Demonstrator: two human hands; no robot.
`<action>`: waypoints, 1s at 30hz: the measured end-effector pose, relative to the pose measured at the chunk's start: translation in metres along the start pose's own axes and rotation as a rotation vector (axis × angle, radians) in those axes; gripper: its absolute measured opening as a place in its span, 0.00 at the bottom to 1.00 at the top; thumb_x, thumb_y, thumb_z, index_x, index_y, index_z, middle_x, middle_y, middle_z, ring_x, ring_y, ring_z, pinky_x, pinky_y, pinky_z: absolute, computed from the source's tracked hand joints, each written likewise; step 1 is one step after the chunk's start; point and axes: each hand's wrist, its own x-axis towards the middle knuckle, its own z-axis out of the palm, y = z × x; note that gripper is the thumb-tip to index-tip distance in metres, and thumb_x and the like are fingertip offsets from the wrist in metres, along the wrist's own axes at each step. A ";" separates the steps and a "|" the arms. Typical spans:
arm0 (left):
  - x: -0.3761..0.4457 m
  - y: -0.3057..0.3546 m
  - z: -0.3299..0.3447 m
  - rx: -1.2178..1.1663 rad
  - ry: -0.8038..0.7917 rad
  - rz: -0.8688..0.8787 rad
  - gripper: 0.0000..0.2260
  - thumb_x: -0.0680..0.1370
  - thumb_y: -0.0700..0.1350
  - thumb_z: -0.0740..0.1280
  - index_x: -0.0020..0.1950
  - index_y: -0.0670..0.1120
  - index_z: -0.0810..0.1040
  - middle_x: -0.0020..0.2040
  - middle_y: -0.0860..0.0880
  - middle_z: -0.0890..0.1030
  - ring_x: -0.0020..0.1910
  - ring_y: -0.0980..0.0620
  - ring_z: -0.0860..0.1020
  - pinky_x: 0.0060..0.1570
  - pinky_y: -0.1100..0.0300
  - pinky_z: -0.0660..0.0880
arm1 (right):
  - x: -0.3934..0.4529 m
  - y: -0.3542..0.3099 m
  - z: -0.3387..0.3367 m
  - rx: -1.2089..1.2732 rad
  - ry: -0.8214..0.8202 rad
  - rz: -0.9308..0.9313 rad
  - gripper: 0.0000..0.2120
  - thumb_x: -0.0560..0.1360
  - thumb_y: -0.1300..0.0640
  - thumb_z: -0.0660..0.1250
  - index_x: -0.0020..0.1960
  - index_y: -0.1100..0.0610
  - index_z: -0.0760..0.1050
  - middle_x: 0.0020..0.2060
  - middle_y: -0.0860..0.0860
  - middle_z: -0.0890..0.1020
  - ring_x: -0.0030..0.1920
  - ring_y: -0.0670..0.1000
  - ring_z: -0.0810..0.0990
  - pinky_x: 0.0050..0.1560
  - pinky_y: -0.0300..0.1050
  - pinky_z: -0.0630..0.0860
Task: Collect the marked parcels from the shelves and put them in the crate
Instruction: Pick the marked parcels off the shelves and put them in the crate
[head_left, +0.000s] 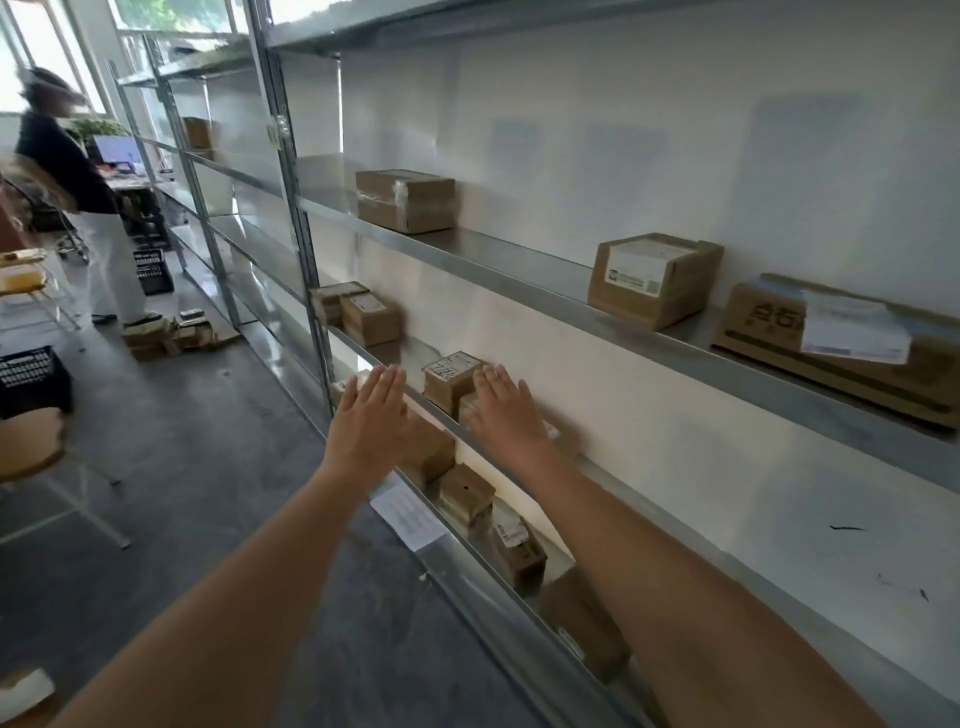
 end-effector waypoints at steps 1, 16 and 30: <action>0.006 -0.012 0.002 -0.011 -0.005 -0.003 0.28 0.82 0.55 0.49 0.79 0.44 0.49 0.79 0.47 0.51 0.78 0.51 0.46 0.77 0.50 0.43 | 0.012 -0.006 0.002 0.012 0.007 0.006 0.29 0.83 0.48 0.49 0.79 0.59 0.46 0.79 0.54 0.49 0.79 0.54 0.45 0.76 0.53 0.44; 0.103 -0.118 0.075 -0.065 -0.082 -0.065 0.29 0.82 0.55 0.52 0.79 0.44 0.49 0.79 0.48 0.51 0.78 0.51 0.46 0.75 0.52 0.39 | 0.181 -0.044 0.061 0.040 -0.032 -0.060 0.28 0.83 0.48 0.49 0.79 0.58 0.48 0.79 0.55 0.50 0.79 0.53 0.46 0.77 0.54 0.46; 0.177 -0.248 0.130 -0.100 -0.131 -0.149 0.28 0.82 0.54 0.52 0.79 0.45 0.49 0.79 0.47 0.51 0.78 0.50 0.46 0.77 0.50 0.43 | 0.326 -0.127 0.127 0.040 -0.115 -0.154 0.28 0.84 0.47 0.47 0.79 0.58 0.46 0.79 0.54 0.49 0.79 0.53 0.44 0.77 0.54 0.44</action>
